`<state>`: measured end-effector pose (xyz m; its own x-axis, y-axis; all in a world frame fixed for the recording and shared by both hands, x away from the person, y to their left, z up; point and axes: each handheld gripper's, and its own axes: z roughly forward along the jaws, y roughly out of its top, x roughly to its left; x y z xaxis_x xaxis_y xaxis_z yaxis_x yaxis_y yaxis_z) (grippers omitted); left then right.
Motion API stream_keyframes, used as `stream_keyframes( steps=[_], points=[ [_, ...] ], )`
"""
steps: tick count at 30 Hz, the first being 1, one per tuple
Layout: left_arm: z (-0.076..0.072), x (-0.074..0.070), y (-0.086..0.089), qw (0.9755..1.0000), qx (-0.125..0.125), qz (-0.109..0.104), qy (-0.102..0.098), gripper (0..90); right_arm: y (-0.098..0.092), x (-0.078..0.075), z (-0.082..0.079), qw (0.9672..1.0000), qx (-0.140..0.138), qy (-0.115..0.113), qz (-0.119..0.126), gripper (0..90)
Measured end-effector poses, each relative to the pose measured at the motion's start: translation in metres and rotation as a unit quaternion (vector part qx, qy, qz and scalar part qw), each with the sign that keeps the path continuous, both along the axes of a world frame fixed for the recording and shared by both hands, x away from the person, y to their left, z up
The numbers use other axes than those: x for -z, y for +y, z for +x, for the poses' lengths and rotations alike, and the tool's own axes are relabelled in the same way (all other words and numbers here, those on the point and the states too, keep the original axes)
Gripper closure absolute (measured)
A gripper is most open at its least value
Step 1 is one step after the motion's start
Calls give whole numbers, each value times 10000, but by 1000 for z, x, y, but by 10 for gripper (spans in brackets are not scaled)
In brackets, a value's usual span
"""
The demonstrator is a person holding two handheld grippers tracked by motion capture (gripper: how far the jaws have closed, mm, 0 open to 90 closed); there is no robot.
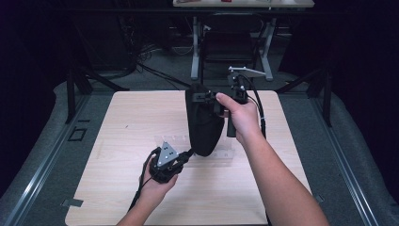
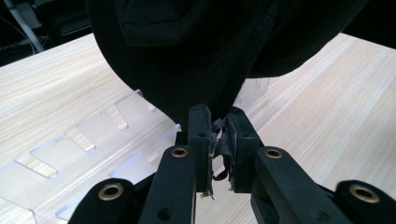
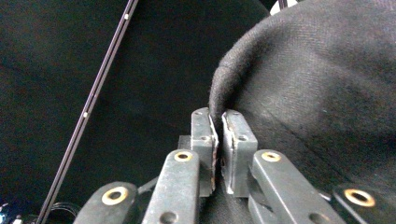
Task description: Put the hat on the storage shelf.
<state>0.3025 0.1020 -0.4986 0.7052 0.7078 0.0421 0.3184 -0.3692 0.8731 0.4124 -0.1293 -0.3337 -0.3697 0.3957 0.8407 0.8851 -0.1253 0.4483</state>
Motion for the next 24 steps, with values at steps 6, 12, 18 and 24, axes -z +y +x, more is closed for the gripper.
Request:
stream_keyframes(
  steps=[6, 12, 18, 24],
  points=[
    [-1, 0, -1, 9999, -3, 102, -36, 832, 0, -4, -3, 10000, -55, -53, 18, 778],
    [-1, 1, 2, 9999, -55, 156, -37, 846, -11, -12, -6, 9998, 71, -163, 5, 746],
    [-1, 6, 8, 9991, -191, 370, -7, 851, -27, -17, -9, 9996, 193, -223, -8, 745],
    [2, 18, 13, 9984, -314, 461, 118, 838, -38, -20, -11, 9993, 267, -265, -54, 740]
  ],
)
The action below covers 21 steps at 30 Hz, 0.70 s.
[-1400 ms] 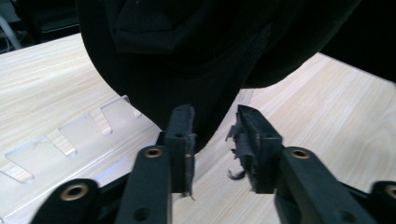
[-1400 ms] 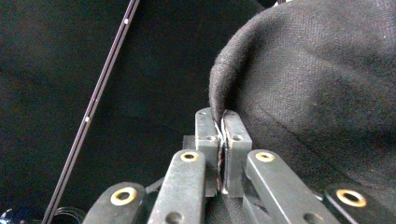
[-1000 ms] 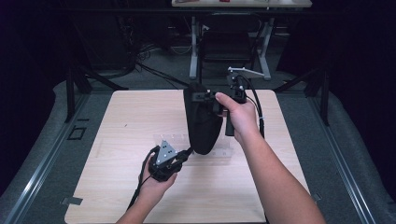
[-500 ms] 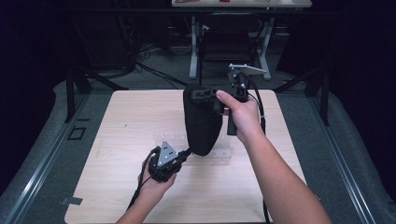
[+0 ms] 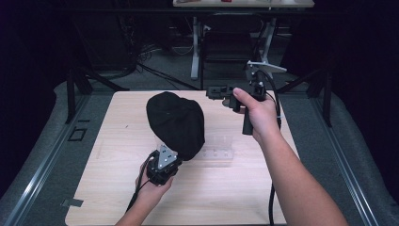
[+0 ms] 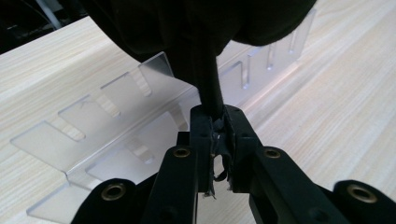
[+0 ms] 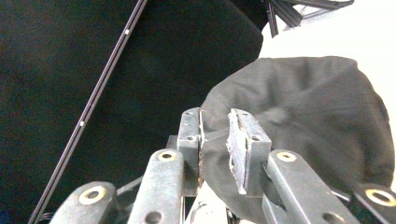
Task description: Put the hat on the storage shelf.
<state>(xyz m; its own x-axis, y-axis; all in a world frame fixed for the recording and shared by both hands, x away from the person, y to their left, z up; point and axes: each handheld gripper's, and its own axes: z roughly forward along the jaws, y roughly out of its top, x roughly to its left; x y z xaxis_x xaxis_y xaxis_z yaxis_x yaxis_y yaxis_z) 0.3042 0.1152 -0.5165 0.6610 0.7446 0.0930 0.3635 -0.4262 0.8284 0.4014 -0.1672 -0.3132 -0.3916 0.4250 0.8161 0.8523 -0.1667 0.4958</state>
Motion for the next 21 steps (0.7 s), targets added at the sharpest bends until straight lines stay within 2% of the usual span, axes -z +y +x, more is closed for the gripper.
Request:
stream_keyframes(
  steps=[8, 12, 13, 20, 21],
  points=[
    [-4, 11, 5, 10000, 11, 57, -3, 836, -9, 0, -3, 9999, 107, -66, -76, 714],
    [-7, 18, 7, 10000, -17, -22, -36, 835, -13, 1, -4, 9997, 174, -102, -101, 701],
    [-8, 20, 9, 10000, -12, -54, -34, 834, -15, 1, -5, 9995, 192, -154, -190, 696],
    [-10, 19, 11, 9999, -37, -101, 19, 797, -23, 1, -8, 9989, 249, -253, -302, 676],
    [-11, 19, 12, 9999, -26, -159, 17, 797, -24, 1, -9, 9988, 252, -263, -315, 675]
  ],
)
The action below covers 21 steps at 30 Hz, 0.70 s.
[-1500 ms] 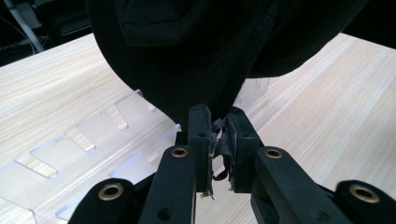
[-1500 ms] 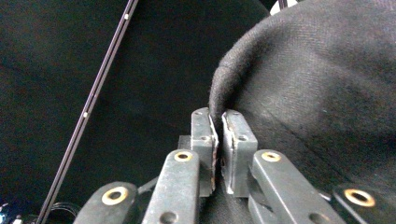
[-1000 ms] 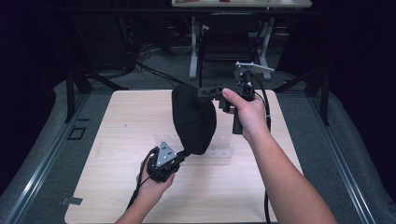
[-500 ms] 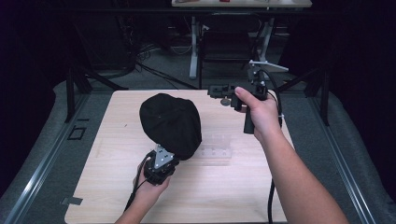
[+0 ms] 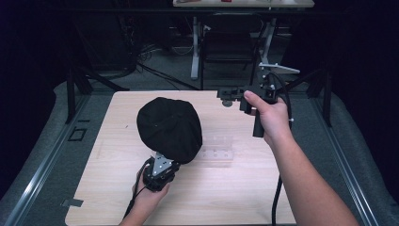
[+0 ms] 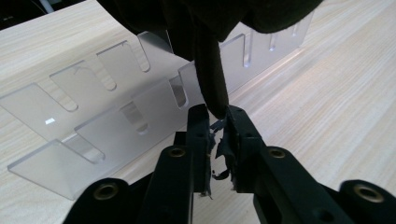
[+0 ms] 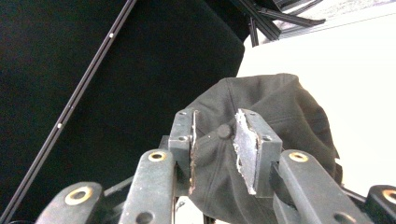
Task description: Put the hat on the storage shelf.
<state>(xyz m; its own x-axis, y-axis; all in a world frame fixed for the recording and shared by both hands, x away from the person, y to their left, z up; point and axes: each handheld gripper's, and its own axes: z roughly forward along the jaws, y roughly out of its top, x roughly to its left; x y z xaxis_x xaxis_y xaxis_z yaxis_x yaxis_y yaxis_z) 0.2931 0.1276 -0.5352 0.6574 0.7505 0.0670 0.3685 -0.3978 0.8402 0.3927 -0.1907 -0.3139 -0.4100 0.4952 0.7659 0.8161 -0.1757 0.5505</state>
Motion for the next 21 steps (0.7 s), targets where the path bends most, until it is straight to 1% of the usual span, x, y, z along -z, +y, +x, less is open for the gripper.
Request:
stream_keyframes(
  steps=[1, 2, 3, 4, 5, 6, 7, 8, 9, 10, 11, 12, 15, 16, 17, 19, 20, 21],
  points=[
    [-1, -1, 1, 10000, 14, -39, 43, 781, -1, 0, -1, 10000, 22, -13, -27, 673],
    [-2, -1, 2, 9999, 21, -94, 52, 739, -4, 0, -2, 9999, 49, -74, -129, 668],
    [-3, -2, 4, 9999, 34, -134, 57, 739, -4, 0, -2, 9999, 49, -74, -129, 668],
    [-5, -3, 5, 9998, 39, -189, 42, 716, -6, 0, -4, 9995, 111, -133, -258, 663],
    [-6, -4, 7, 9998, 48, -210, 45, 716, -6, 0, -4, 9995, 111, -133, -258, 663],
    [-8, -5, 11, 9995, 53, -325, 42, 673, -10, 0, -6, 9993, 130, -156, -312, 659],
    [-8, -5, 11, 9995, 53, -325, 42, 650, -10, 0, -6, 9993, 130, -156, -312, 659],
    [-9, -7, 14, 9993, 17, -366, 13, 630, -14, 0, -9, 9990, 161, -190, -361, 654],
    [-9, -7, 14, 9993, 17, -366, 13, 608, -14, 0, -9, 9990, 161, -190, -361, 654],
    [-10, -8, 16, 9993, 20, -374, 45, 586, -18, 1, -11, 9986, 206, -222, -426, 649],
    [-10, -8, 18, 9992, 25, -389, 13, 586, -18, 1, -11, 9986, 206, -222, -426, 649],
    [-11, -10, 20, 9992, 46, -387, 24, 555, -24, 3, -13, 9983, 271, -245, -450, 646],
    [-15, -12, 26, 9990, 37, -440, 37, 532, -28, 4, -16, 9979, 337, -263, -496, 643],
    [-16, -13, 28, 9990, 37, -438, 31, 522, -33, 4, -19, 9966, 373, -320, -662, 637],
    [-18, -14, 31, 9991, 30, -433, 15, 522, -33, 4, -19, 9966, 373, -320, -662, 637],
    [-19, -15, 36, 9991, -1, -410, 44, 518, -36, 4, -22, 9943, 466, -420, -857, 631],
    [-19, -15, 41, 9991, -62, -413, 93, 516, -40, 4, -26, 9931, 516, -477, -940, 626],
    [-19, -15, 41, 9991, -62, -413, 93, 513, -40, 4, -26, 9931, 516, -477, -940, 626]
  ],
)
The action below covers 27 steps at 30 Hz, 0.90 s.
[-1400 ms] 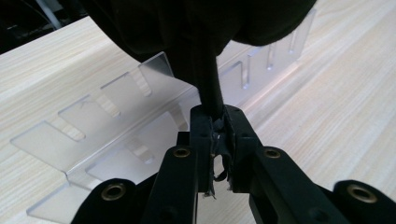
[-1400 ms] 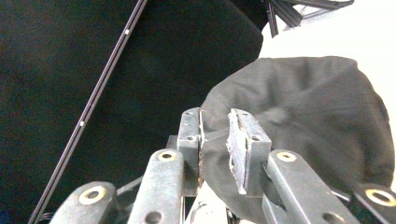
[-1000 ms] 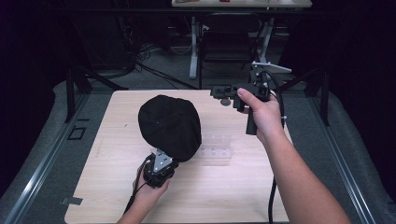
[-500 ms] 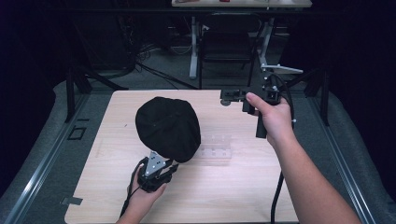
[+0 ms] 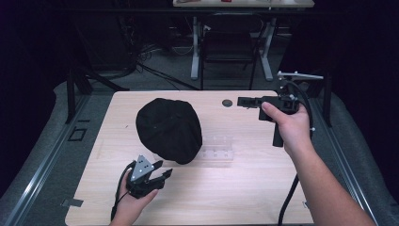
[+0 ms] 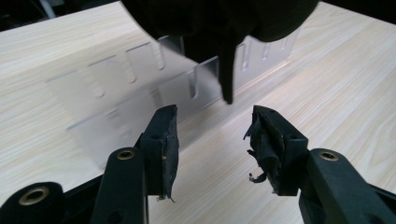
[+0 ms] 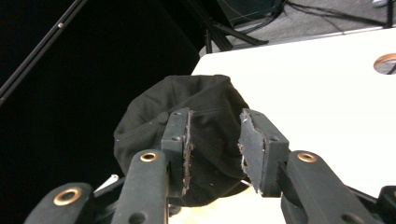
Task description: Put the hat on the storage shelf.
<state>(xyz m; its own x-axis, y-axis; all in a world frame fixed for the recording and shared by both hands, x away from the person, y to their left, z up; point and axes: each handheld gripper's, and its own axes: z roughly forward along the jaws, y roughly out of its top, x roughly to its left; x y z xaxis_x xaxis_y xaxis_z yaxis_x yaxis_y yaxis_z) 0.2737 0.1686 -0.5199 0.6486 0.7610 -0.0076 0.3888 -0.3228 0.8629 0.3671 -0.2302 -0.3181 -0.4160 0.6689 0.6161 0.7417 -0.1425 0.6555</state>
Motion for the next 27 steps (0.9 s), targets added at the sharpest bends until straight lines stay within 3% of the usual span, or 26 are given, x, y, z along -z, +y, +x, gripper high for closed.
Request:
stream_keyframes(
  steps=[4, 5, 9, 11, 16, 20, 27],
  points=[
    [-1, 1, 11, 9999, -116, -8, 95, 504, -6, 3, -7, 9997, 73, -37, -229, 622],
    [-2, 2, 17, 9997, -159, -13, 160, 500, -8, 5, -10, 9990, 132, -68, -420, 619],
    [-3, 5, 25, 9995, -222, 7, 240, 488, -12, 9, -16, 9981, 182, -95, -580, 611],
    [-5, 7, 34, 9993, -290, -35, 223, 483, -15, 13, -23, 9969, 201, -157, -745, 601],
    [-6, 9, 44, 9990, -365, -176, 180, 475, -18, 21, -33, 9958, 215, -181, -866, 594],
    [-6, 16, 51, 9982, -483, -231, 255, 475, -21, 36, -45, 9923, 279, -301, -1165, 578],
    [-4, 25, 54, 9978, -544, -173, 343, 475, -27, 71, -58, 9865, 314, -306, -1575, 566]
  ],
)
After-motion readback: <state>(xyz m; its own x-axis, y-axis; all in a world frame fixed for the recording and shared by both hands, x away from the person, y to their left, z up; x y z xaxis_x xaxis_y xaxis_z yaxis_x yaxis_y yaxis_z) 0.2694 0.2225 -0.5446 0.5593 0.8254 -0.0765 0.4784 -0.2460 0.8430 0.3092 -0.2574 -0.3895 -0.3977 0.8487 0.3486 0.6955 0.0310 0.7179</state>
